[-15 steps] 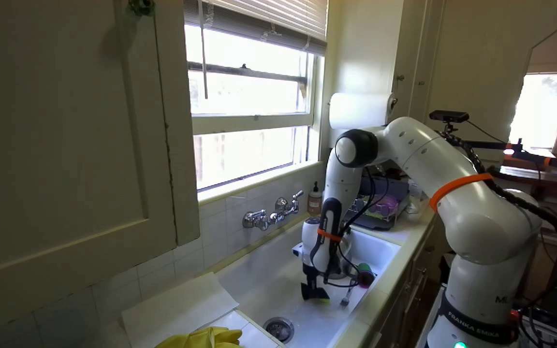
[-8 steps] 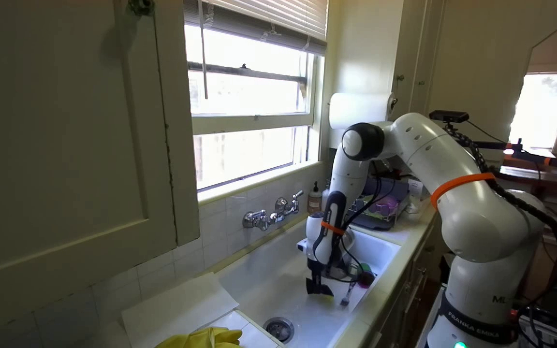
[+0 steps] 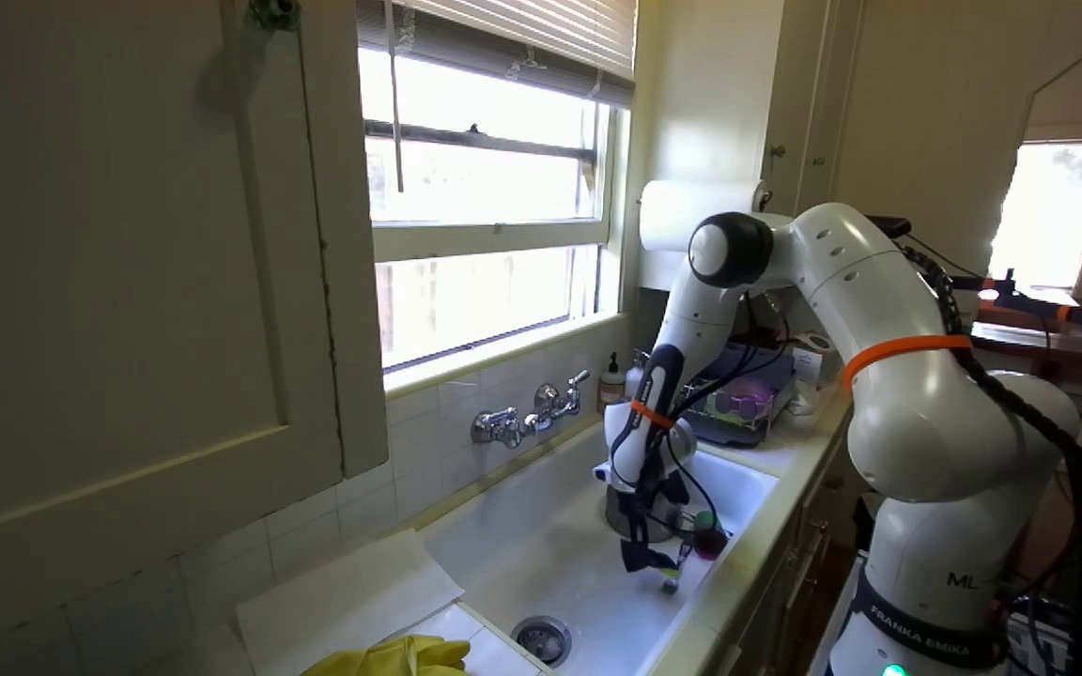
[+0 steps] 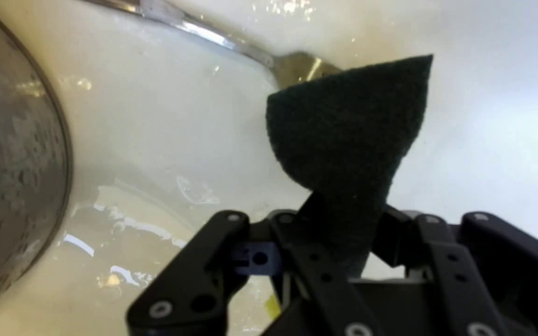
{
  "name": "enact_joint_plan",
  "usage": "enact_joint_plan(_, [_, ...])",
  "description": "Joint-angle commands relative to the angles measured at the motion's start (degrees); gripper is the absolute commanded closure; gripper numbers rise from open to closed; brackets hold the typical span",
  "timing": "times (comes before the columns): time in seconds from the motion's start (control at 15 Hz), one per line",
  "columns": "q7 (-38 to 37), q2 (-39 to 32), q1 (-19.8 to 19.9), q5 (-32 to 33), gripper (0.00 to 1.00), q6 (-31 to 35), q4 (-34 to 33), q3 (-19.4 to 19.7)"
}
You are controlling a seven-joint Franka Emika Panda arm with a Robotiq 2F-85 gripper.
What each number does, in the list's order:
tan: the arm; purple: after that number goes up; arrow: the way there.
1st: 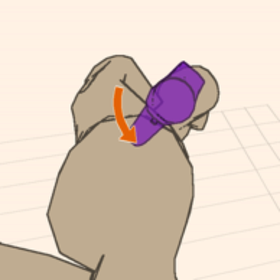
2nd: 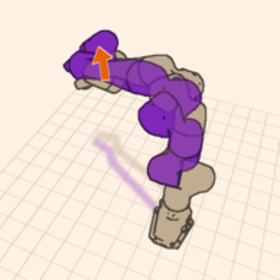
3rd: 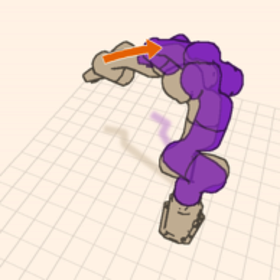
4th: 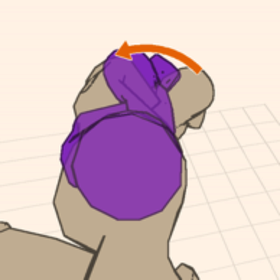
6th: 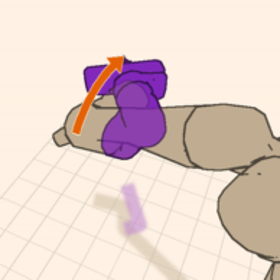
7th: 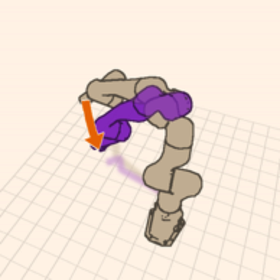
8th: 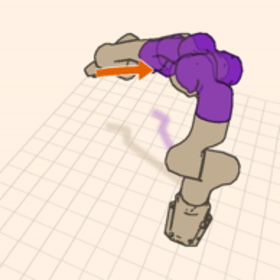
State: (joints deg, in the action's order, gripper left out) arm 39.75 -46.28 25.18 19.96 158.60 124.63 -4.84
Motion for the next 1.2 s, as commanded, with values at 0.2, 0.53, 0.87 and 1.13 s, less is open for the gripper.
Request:
enact_joint_plan(0.2, [11.2, 4.8, -0.7, -5.6, 0.96, -15.1, 1.1, -0.5])
enact_joint_plan(0.53, [16.0, 6.9, -3.9, -7.9, 0.96, -22.9, 1.7, -0.4])
enact_joint_plan(0.87, [13.2, 8.3, -8.1, -11.4, 0.96, -25.9, 2.5, -0.7])
enact_joint_plan(1.13, [13.7, 10.1, -10.6, -14.3, 0.96, -30.1, 3.7, -2.3])
